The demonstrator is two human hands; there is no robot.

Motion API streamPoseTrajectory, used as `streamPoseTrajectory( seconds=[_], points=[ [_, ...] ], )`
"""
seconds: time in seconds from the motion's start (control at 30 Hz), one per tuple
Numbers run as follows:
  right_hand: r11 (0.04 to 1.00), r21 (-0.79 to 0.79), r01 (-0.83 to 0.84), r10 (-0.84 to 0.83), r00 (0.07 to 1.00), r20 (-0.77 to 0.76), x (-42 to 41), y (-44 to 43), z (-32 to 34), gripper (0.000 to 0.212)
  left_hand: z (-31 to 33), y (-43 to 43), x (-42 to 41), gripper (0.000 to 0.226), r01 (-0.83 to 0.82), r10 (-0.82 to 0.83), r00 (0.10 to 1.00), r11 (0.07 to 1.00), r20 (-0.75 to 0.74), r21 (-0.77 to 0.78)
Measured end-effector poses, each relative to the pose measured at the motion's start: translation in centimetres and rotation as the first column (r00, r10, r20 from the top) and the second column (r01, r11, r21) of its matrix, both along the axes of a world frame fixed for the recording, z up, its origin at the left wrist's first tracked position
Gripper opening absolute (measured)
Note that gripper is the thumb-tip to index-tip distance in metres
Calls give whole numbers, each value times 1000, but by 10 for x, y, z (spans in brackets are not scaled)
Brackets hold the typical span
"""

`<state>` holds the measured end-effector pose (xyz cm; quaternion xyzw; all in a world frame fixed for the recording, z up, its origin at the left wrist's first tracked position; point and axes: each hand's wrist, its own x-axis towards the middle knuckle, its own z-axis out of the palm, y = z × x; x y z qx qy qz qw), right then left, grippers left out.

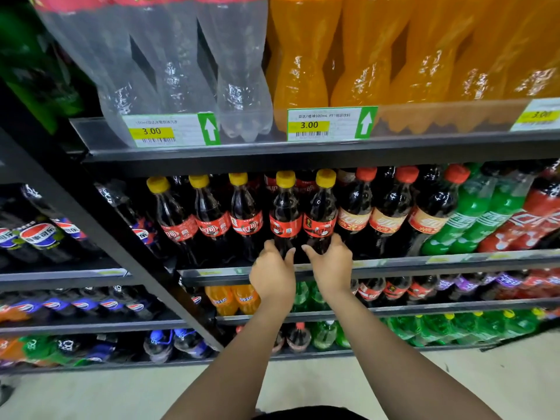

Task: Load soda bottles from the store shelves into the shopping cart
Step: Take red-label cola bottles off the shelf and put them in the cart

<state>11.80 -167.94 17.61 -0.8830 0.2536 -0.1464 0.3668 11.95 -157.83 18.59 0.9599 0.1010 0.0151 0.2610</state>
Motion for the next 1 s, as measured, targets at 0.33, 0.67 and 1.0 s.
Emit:
streamPoseTrajectory(
  seconds=[0.33, 0.67, 1.0],
  points=[
    [999, -13, 49, -48, 998, 27, 7, 2, -7, 49, -12, -9, 9, 63, -82, 83, 995, 997, 47, -7],
    [999, 22, 26, -27, 996, 86, 2, 7, -10, 69, -24, -11, 2, 59, -112, 125, 986, 987, 111, -115],
    [964, -231, -135, 128, 991, -46, -85, 89, -42, 66, -69, 102, -92, 57, 65, -107, 962, 984, 251, 169]
  ],
)
